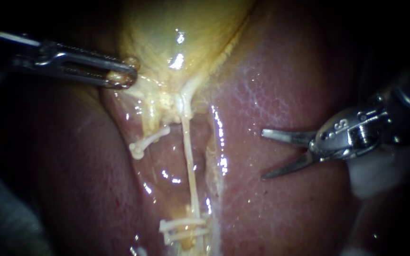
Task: Go back from the cut left tube
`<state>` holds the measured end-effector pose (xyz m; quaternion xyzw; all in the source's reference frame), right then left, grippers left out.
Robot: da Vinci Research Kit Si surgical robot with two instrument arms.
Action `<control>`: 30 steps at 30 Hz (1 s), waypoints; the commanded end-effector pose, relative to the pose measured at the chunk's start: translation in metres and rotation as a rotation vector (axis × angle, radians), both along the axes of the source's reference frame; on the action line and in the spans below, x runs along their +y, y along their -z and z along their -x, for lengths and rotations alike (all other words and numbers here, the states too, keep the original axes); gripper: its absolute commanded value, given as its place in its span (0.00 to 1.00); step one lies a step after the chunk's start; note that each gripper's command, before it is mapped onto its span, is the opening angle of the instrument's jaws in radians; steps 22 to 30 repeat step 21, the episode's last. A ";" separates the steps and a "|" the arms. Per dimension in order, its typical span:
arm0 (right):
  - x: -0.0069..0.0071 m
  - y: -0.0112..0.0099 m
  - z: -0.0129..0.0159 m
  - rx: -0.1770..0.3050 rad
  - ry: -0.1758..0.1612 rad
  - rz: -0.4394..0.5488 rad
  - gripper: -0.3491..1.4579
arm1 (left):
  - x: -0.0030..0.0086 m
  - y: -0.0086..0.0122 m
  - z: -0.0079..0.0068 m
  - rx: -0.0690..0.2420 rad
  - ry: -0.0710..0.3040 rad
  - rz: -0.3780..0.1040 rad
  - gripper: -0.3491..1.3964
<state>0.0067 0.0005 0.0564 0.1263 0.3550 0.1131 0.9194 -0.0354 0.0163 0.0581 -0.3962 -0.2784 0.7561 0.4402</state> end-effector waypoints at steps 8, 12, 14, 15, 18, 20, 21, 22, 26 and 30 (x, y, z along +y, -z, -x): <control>0.0001 -0.0002 0.0002 0.005 0.003 -0.003 0.98 | -0.0009 -0.0027 0.0020 0.009 -0.029 -0.008 0.00; 0.0001 -0.0002 0.0002 0.006 0.008 0.001 0.98 | -0.0008 -0.0028 0.0020 0.008 -0.030 -0.007 0.00; 0.0001 -0.0002 0.0002 0.007 0.009 -0.001 0.98 | -0.0009 -0.0027 0.0019 0.008 -0.030 -0.008 0.00; 0.0001 -0.0002 0.0001 0.007 0.009 -0.001 0.98 | -0.0009 -0.0027 0.0019 0.008 -0.030 -0.007 0.00; 0.0001 -0.0002 0.0000 0.011 0.012 -0.004 0.99 | -0.0009 -0.0026 0.0016 0.007 -0.032 -0.008 0.00; 0.0000 -0.0002 -0.0001 0.016 0.015 -0.010 0.99 | -0.0007 -0.0024 0.0012 0.005 -0.034 -0.010 0.00; 0.0000 -0.0002 -0.0002 0.023 0.021 -0.017 0.99 | -0.0006 -0.0022 0.0009 0.003 -0.036 -0.011 0.00; 0.0000 -0.0002 -0.0002 0.023 0.021 -0.017 0.99 | -0.0006 -0.0022 0.0009 0.003 -0.036 -0.011 0.00; 0.0000 -0.0002 -0.0002 0.023 0.021 -0.017 0.99 | -0.0006 -0.0022 0.0009 0.003 -0.036 -0.011 0.00; 0.0000 -0.0002 -0.0002 0.023 0.021 -0.017 0.99 | -0.0006 -0.0022 0.0009 0.003 -0.036 -0.011 0.00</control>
